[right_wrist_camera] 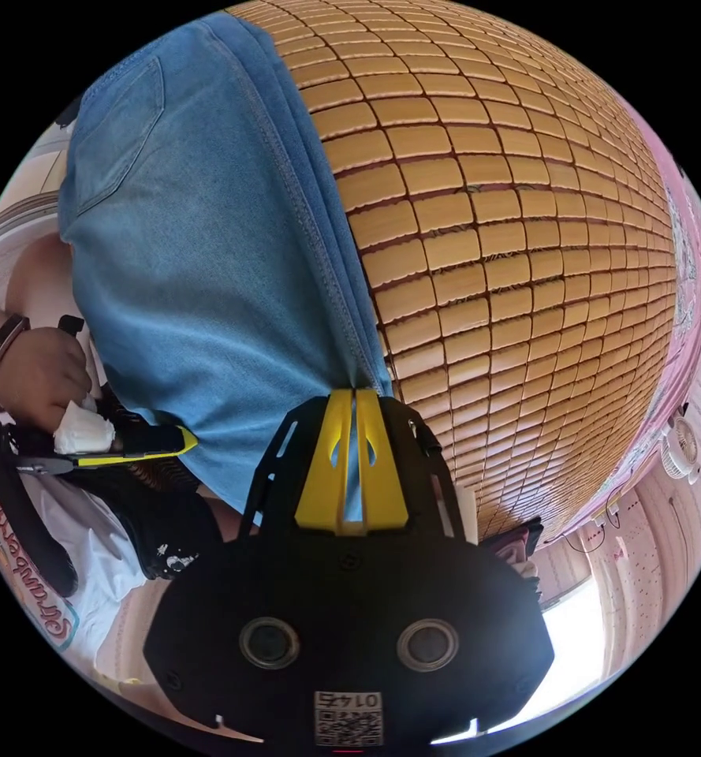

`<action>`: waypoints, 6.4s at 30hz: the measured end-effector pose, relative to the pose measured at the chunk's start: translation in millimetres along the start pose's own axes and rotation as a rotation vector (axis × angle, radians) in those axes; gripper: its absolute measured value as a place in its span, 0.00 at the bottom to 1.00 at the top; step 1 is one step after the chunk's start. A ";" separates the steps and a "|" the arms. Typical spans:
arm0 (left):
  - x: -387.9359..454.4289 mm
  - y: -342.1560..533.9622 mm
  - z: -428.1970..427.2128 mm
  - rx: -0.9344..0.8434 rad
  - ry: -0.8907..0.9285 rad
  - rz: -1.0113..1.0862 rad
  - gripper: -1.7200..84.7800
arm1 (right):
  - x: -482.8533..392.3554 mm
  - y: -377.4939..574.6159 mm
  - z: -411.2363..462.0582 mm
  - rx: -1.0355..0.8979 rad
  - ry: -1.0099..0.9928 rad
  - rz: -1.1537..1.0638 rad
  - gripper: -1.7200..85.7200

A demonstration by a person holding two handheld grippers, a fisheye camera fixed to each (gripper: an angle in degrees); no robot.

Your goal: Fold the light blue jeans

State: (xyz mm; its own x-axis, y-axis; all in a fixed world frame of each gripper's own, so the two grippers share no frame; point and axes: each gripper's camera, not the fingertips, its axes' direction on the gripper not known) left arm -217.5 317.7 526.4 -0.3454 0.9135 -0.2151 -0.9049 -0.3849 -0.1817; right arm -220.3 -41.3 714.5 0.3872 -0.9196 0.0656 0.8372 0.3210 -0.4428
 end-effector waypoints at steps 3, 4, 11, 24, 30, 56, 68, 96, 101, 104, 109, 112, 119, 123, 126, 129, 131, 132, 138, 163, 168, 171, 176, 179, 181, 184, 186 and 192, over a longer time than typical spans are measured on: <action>5.4 -3.8 0.3 -0.020 -0.027 0.036 0.01 | 0.1 12.1 -4.2 -0.015 0.002 0.009 0.02; 4.9 -4.1 0.9 -0.018 -0.021 0.031 0.01 | -0.1 17.3 -5.8 -0.022 0.003 0.008 0.02; -16.3 -4.1 8.8 0.020 0.120 -0.043 0.01 | 1.6 65.6 -16.1 -0.004 -0.019 0.038 0.02; -1.4 63.2 -43.0 0.284 0.037 -0.660 0.01 | -49.5 477.2 51.7 0.772 -0.048 0.702 0.12; 11.6 51.3 -21.4 0.170 0.004 -0.880 0.01 | -85.6 685.5 181.8 0.768 -0.213 1.353 0.17; 25.8 16.4 17.4 0.023 -0.063 -0.833 0.01 | -175.8 891.2 145.2 1.394 -0.255 1.287 0.03; 32.2 -41.4 32.6 0.345 0.331 -0.679 0.01 | -193.5 838.3 -85.2 1.601 0.063 0.656 0.04; 66.3 253.2 -26.8 0.490 -0.010 -1.548 0.16 | -216.8 271.9 -6.5 0.809 -0.413 0.216 0.12; 67.7 262.2 -27.4 0.514 0.003 -1.528 0.15 | -236.0 232.2 15.9 0.712 -0.439 0.094 0.11; 68.9 259.3 -24.4 0.454 0.001 -1.499 0.13 | -231.4 216.6 34.5 0.668 -0.449 0.098 0.10; 72.9 260.4 -20.8 0.455 0.018 -1.457 0.05 | -218.4 203.3 50.0 0.671 -0.423 0.085 0.05; 72.2 269.3 -19.1 0.452 0.022 -1.498 0.01 | -203.9 206.0 55.8 0.704 -0.474 0.124 0.05; 79.2 290.4 -22.8 0.567 0.023 -1.542 0.03 | -227.3 206.7 75.0 0.759 -0.314 0.094 0.11; 82.4 294.3 -20.1 0.579 0.051 -1.542 0.09 | -231.1 186.5 87.9 0.684 -0.154 0.154 0.04; 87.0 296.6 -21.3 0.614 0.054 -1.532 0.11 | -226.3 196.4 78.7 0.749 -0.197 0.142 0.03; 88.6 301.0 -21.5 0.650 0.073 -1.533 0.13 | -224.3 196.1 79.6 0.732 -0.243 0.099 0.03; 89.3 300.6 -22.4 0.654 0.067 -1.524 0.14 | -222.9 181.7 94.4 0.699 -0.262 0.111 0.04; 90.7 299.5 -23.2 0.651 0.061 -1.515 0.14 | -223.0 178.2 98.0 0.694 -0.252 0.123 0.04; 99.9 300.0 -24.1 0.661 0.051 -1.520 0.15 | -227.3 161.5 107.5 0.681 -0.172 0.137 0.09; 129.4 186.6 -41.8 0.559 -0.143 -0.964 0.01 | -92.0 95.7 50.7 0.692 -0.289 0.461 0.20; 131.9 183.1 -44.4 0.565 -0.139 -0.950 0.01 | -101.2 87.8 49.6 0.617 -0.100 0.442 0.08; 135.5 181.2 -53.7 0.634 -0.126 -0.921 0.01 | -85.9 127.9 42.9 0.717 -0.203 0.492 0.05; 140.3 177.5 -81.2 0.732 -0.160 -0.884 0.01 | -56.0 217.9 17.8 0.938 -0.416 0.577 0.05; 140.0 197.3 -114.6 0.784 -0.185 -0.967 0.01 | -69.3 223.2 -19.7 0.987 -0.410 0.491 0.05; 139.8 214.9 -129.2 0.765 -0.202 -1.034 0.02 | -85.1 201.3 -38.5 0.985 -0.424 0.398 0.06; 134.2 249.6 -134.8 0.635 -0.236 -1.197 0.06 | -106.3 142.6 -42.6 0.929 -0.446 0.327 0.10; 131.9 275.5 -132.2 0.523 -0.299 -1.305 0.10 | -112.2 120.4 -34.1 0.873 -0.428 0.338 0.12; 138.4 264.2 -148.2 0.535 -0.420 -1.202 0.08 | -145.8 221.9 -11.5 1.100 -0.109 0.446 0.07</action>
State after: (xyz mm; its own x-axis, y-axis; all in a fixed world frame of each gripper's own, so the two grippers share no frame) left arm -467.5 322.8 306.4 0.7463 0.6528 0.1298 -0.6489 0.6702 0.3603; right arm -95.5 161.5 596.4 0.7143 -0.6709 0.1993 0.4817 0.6779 0.5554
